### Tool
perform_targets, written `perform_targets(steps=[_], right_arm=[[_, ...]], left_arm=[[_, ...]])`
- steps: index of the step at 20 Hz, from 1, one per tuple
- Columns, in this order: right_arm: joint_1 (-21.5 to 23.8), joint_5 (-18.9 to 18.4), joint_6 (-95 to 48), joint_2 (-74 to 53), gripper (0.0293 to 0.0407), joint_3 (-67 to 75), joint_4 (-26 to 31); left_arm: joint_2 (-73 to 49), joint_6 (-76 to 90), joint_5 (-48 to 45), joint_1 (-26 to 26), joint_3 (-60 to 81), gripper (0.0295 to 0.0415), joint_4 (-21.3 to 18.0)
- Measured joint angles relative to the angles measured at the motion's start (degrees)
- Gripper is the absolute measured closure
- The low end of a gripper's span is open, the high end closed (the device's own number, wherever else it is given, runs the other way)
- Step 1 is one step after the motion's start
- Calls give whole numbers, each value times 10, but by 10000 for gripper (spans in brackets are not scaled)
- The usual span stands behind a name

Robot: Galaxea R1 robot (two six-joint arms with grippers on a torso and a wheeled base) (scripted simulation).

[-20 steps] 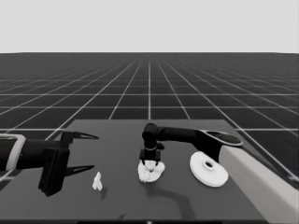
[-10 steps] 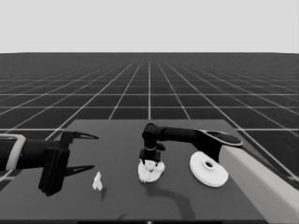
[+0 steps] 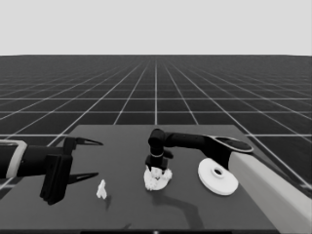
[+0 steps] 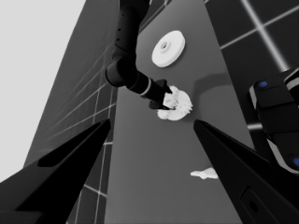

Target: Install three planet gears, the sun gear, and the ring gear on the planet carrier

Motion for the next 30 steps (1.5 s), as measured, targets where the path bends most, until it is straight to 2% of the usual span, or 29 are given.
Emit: perform_targets(steps=[30], right_arm=[[0,0,180,0,388,0,0]], left_arm=[[0,0,0,0,0,326,0]])
